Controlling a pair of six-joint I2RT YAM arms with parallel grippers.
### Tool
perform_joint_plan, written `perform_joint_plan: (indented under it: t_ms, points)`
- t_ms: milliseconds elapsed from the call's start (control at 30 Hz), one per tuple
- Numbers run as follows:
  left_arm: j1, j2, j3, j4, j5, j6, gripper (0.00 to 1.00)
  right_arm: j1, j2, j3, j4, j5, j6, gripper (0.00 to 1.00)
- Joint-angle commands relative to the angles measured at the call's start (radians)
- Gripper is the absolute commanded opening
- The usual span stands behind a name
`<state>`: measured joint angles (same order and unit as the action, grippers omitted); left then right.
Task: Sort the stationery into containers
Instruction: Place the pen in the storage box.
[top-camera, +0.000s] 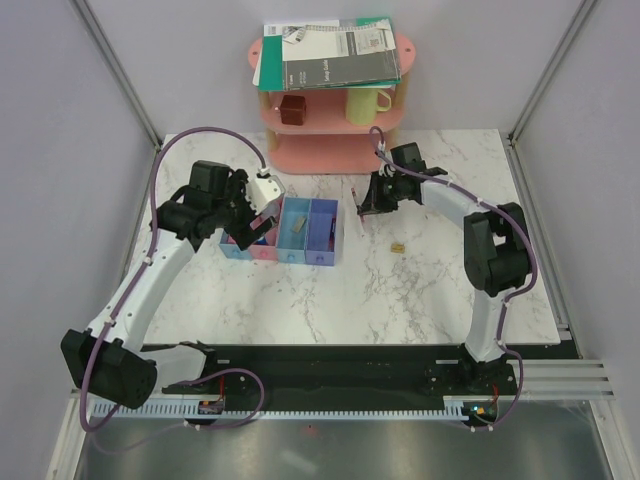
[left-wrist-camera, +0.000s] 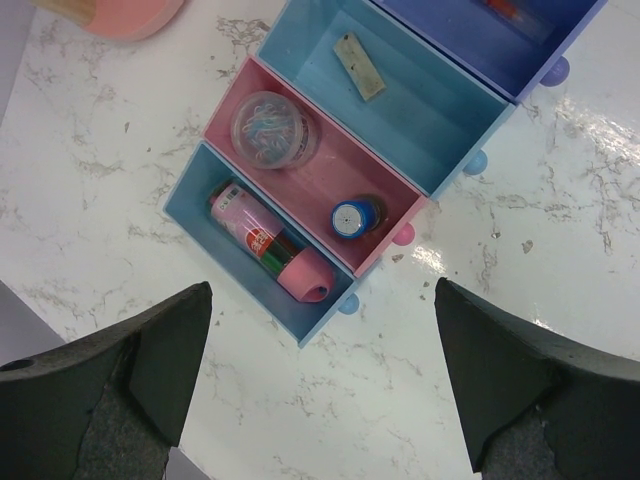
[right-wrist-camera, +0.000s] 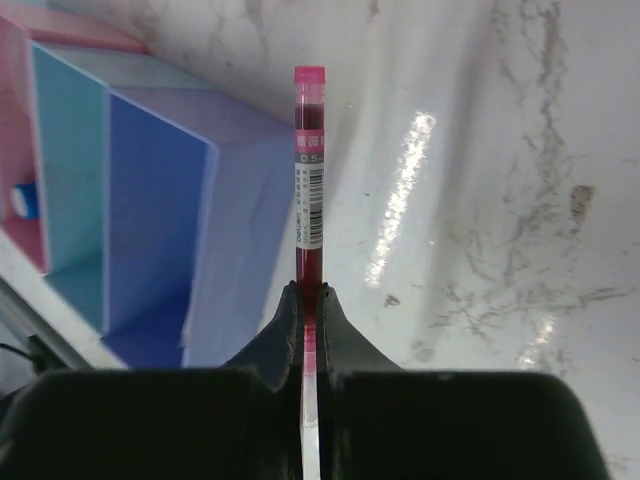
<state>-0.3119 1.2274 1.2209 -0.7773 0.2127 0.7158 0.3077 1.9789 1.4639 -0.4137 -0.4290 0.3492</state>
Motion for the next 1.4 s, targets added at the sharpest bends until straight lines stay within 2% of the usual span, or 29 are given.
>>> perform_joint_plan:
  t_ms: [0,167,367,833,1300,1367]
  points:
    - [-0.006,-0.043,0.005,0.0,0.005,0.01,1.0,0.007,-0.048,0.001,0.208,-0.152,0.21,0.0]
    - [-0.007,-0.049,0.003,-0.01,-0.009,0.019,1.0,0.048,-0.057,-0.025,0.352,-0.139,0.312,0.0]
    - [-0.007,-0.046,0.011,-0.011,-0.004,0.017,1.0,0.128,-0.069,-0.037,0.391,-0.064,0.359,0.0]
    - [-0.007,-0.068,-0.001,-0.014,0.001,0.031,1.0,0.165,-0.138,-0.203,0.406,0.033,0.324,0.0]
    - [-0.007,-0.06,0.017,-0.02,-0.003,0.03,1.0,0.22,-0.107,-0.205,0.435,0.045,0.301,0.0]
    - [-0.007,-0.06,0.015,-0.02,-0.001,0.031,1.0,0.223,-0.109,-0.203,0.435,0.044,0.294,0.05]
